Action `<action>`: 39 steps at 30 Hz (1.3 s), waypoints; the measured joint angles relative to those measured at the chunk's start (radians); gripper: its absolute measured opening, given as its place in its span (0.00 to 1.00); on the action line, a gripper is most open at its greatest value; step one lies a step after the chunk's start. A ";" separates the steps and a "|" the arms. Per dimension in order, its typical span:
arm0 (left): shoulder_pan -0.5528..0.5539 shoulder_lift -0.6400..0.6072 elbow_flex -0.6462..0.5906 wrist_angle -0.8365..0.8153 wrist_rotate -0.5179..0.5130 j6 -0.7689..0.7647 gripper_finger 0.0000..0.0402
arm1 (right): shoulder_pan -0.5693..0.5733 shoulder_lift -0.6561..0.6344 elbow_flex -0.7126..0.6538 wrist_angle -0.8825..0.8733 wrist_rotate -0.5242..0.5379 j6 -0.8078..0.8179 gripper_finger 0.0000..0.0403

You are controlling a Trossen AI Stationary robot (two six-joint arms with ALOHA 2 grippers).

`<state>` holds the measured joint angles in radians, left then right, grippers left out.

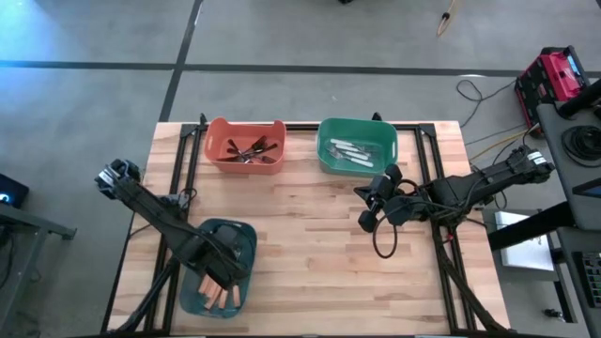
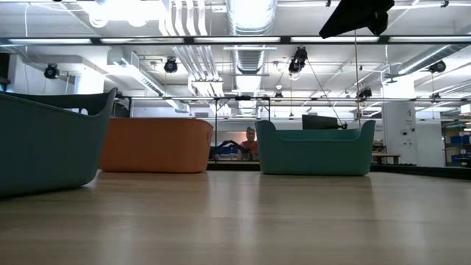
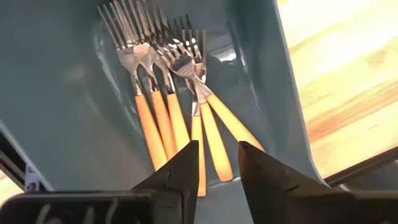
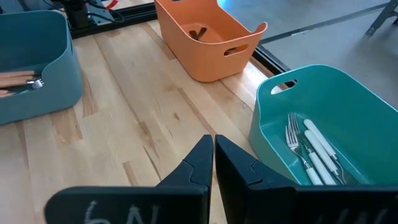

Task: Sort silverware by color (type)
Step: Adjust the white forks in the green bin

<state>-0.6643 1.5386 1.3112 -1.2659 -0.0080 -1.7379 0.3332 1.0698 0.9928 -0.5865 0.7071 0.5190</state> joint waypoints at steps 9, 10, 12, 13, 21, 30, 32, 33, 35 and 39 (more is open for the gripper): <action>0.001 -0.152 -0.123 0.096 -0.054 -0.027 0.15 | 0.000 0.000 0.000 0.000 -0.001 0.000 0.02; 0.002 -0.171 -0.147 0.131 -0.070 -0.031 0.14 | 0.000 0.000 0.000 0.000 -0.001 0.000 0.02; 0.002 -0.210 -0.198 0.210 -0.103 -0.043 0.12 | 0.000 0.000 0.000 0.000 -0.001 0.001 0.02; 0.002 -0.226 -0.223 0.248 -0.117 -0.053 0.11 | 0.000 0.000 0.000 0.000 -0.002 0.003 0.02; 0.007 -0.248 -0.351 0.411 -0.141 -0.108 0.09 | 0.000 -0.001 0.000 0.003 -0.010 0.056 0.02; 0.044 -0.241 -0.354 0.425 -0.141 -0.051 0.09 | -0.070 -0.001 0.000 0.141 -0.109 0.026 0.02; 0.067 -0.250 -0.333 0.427 -0.141 -0.004 0.09 | -0.102 -0.001 0.000 0.178 -0.126 0.010 0.02; 0.080 -0.256 -0.321 0.428 -0.141 0.029 0.09 | -0.117 -0.001 0.000 0.189 -0.132 0.007 0.02; 0.112 -0.261 -0.298 0.421 -0.141 0.105 0.09 | -0.141 -0.002 0.010 0.188 -0.134 0.006 0.02; 0.177 -0.265 -0.250 0.364 -0.149 0.235 0.09 | -0.182 0.002 0.059 0.177 -0.135 -0.009 0.02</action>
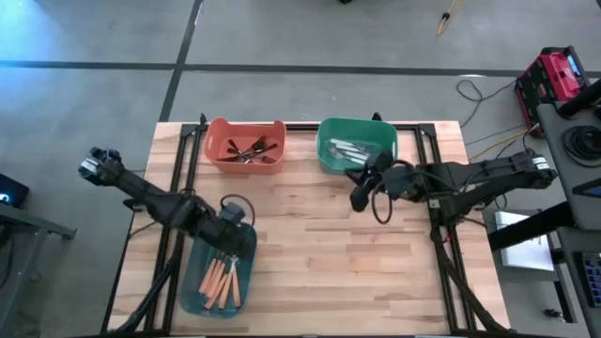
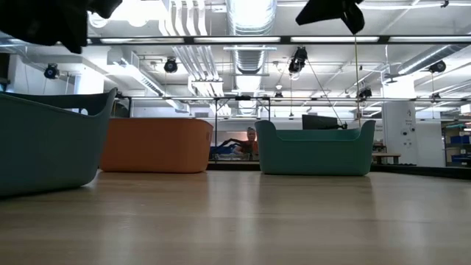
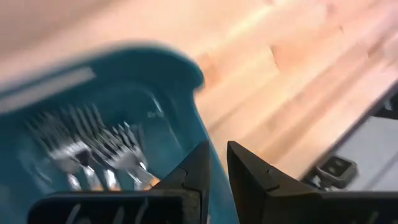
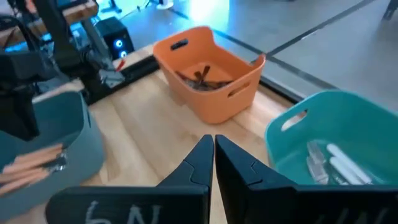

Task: Sort silverware by color (type)
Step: Adjust the white forks in the green bin

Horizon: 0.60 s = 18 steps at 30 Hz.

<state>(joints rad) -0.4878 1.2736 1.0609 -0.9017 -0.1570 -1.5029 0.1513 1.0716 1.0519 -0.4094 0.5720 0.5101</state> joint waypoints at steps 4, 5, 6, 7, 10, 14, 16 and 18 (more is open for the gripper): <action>0.054 0.000 0.008 -0.051 -0.017 0.084 0.09 | -0.033 0.011 0.051 -0.006 -0.021 -0.038 0.02; 0.066 0.000 0.008 -0.060 -0.017 0.108 0.09 | -0.042 0.014 0.065 -0.005 -0.032 -0.047 0.02; 0.078 0.000 0.008 -0.073 -0.017 0.132 0.09 | -0.050 0.019 0.079 -0.005 -0.038 -0.050 0.02; 0.092 0.000 0.008 -0.088 -0.016 0.157 0.09 | -0.058 0.024 0.091 -0.005 -0.047 -0.050 0.02; 0.139 -0.006 0.008 -0.116 0.003 0.231 0.09 | -0.082 0.047 0.129 -0.010 -0.059 -0.050 0.02; 0.210 -0.024 0.008 -0.120 0.009 0.340 0.09 | -0.110 0.088 0.189 -0.059 -0.080 -0.049 0.02; 0.250 -0.039 0.008 -0.119 0.010 0.393 0.09 | -0.126 0.112 0.225 -0.099 -0.101 -0.048 0.02; 0.288 -0.057 0.008 -0.119 0.009 0.450 0.09 | -0.143 0.142 0.265 -0.149 -0.109 -0.047 0.02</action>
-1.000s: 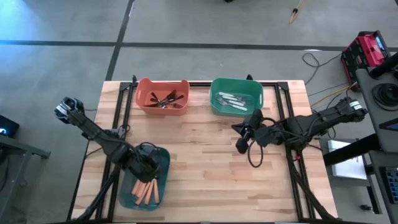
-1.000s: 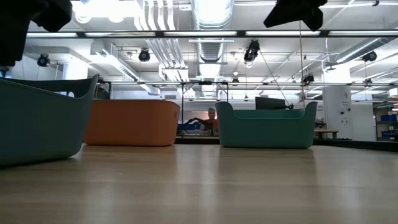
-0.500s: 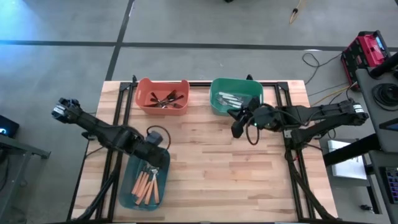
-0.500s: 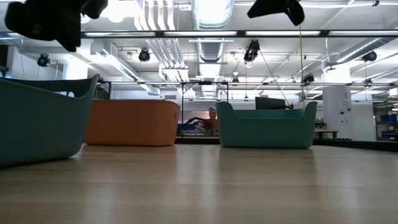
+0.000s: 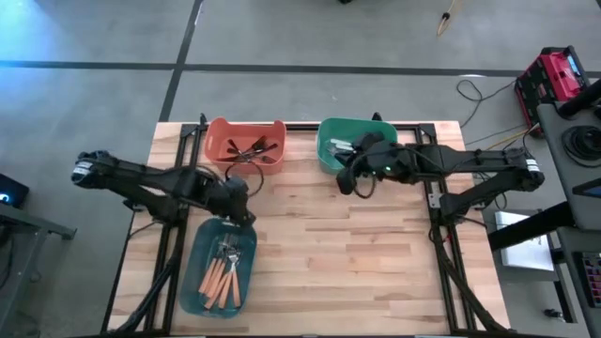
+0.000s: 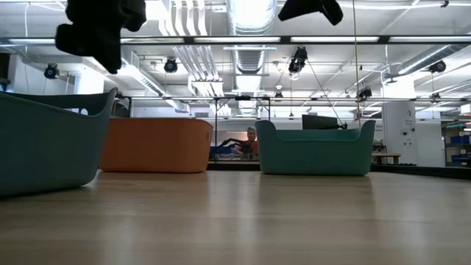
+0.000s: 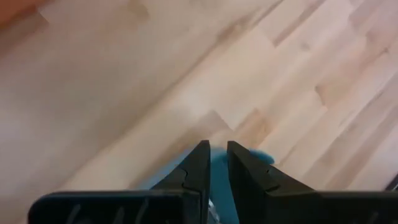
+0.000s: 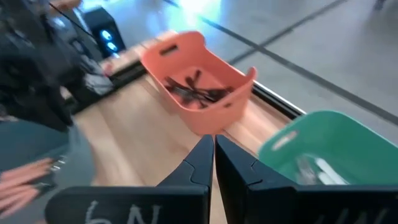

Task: Sort silverware by color (type)
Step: Adjust the white forks in the green bin

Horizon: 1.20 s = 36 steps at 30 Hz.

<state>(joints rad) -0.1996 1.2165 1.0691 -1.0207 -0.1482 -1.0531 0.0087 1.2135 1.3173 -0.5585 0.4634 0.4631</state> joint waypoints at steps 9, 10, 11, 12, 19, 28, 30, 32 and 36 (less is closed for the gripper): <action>0.262 -0.091 0.000 0.007 0.071 0.283 0.09 | -0.103 0.125 0.201 -0.285 0.000 0.068 0.02; 0.298 -0.096 0.000 0.014 0.086 0.319 0.09 | -0.114 0.133 0.214 -0.298 -0.001 0.068 0.02; 0.336 -0.099 0.000 0.021 0.104 0.353 0.09 | -0.126 0.138 0.222 -0.301 -0.001 0.066 0.02; 0.377 -0.099 0.000 0.033 0.126 0.389 0.09 | -0.138 0.142 0.228 -0.301 -0.001 0.060 0.02; 0.639 -0.048 0.000 0.157 0.337 0.601 0.09 | -0.278 0.144 0.234 -0.299 -0.140 0.008 0.02; 0.842 0.199 0.237 0.085 0.403 0.908 0.09 | -0.558 0.159 0.234 -0.158 -0.292 -0.216 0.02; 0.871 0.264 0.313 0.006 0.402 1.080 0.09 | -0.637 0.176 0.234 -0.106 -0.386 -0.253 0.02; 0.889 0.320 0.371 -0.068 0.402 1.269 0.09 | -0.704 0.198 0.234 -0.054 -0.455 -0.285 0.02; 0.921 0.412 0.453 -0.109 0.404 1.481 0.09 | -0.804 0.232 0.234 -0.007 -0.535 -0.338 0.02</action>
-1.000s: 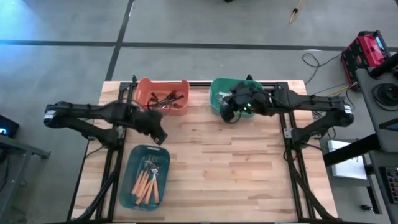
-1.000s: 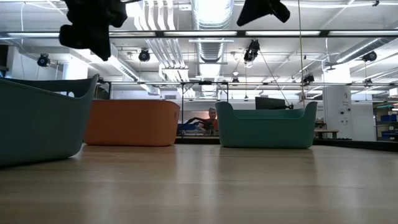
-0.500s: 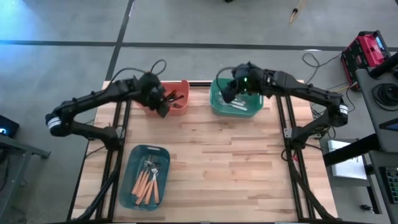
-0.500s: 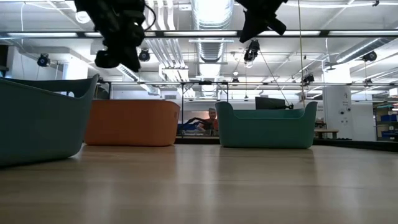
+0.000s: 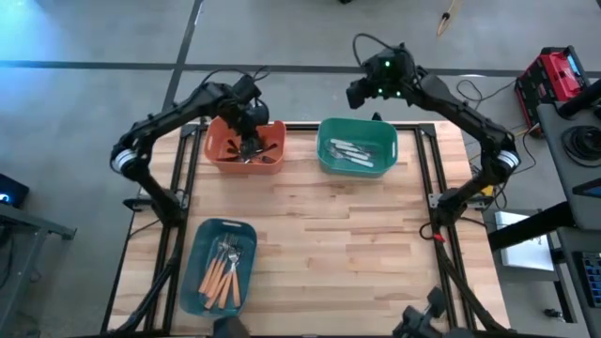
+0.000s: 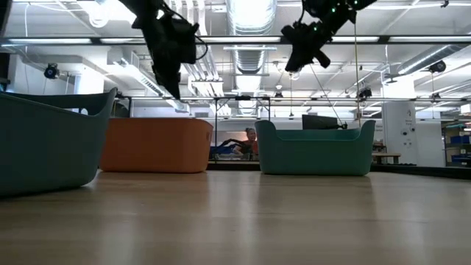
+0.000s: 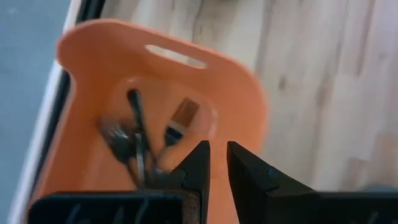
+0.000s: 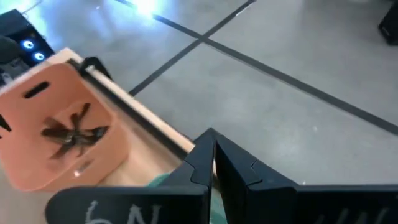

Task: Sort silverware by color (type)
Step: Adjust the white forks in the green bin

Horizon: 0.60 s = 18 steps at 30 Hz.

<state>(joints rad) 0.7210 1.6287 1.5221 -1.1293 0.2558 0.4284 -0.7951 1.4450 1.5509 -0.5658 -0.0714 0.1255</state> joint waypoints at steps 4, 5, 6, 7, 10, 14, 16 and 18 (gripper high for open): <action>0.030 0.062 0.022 0.000 -0.002 0.069 0.09 | -0.056 0.011 0.000 0.003 -0.009 -0.047 0.02; 0.036 0.072 0.018 -0.003 -0.002 0.075 0.09 | -0.066 0.012 0.000 0.003 -0.009 -0.057 0.02; 0.041 0.080 0.011 -0.004 -0.002 0.078 0.09 | -0.075 0.012 0.000 0.003 -0.008 -0.066 0.02; 0.046 0.086 0.004 -0.004 -0.002 0.081 0.09 | -0.083 0.012 0.000 0.005 -0.009 -0.073 0.02; 0.058 0.107 -0.005 -0.003 -0.003 0.083 0.09 | -0.100 0.012 0.000 0.022 -0.008 -0.085 0.02; 0.076 0.138 -0.005 -0.004 -0.038 0.088 0.09 | -0.109 0.007 0.000 0.042 -0.008 -0.074 0.02; 0.095 0.160 -0.005 -0.008 -0.062 0.073 0.09 | -0.109 0.008 0.000 0.063 -0.008 -0.058 0.02; 0.120 0.180 -0.005 -0.026 -0.064 0.023 0.09 | -0.109 0.010 0.000 0.087 -0.008 -0.022 0.02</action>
<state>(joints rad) 0.8409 1.8082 1.5169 -1.1556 0.1917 0.4511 -0.9043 1.4551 1.5509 -0.4786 -0.0792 0.1037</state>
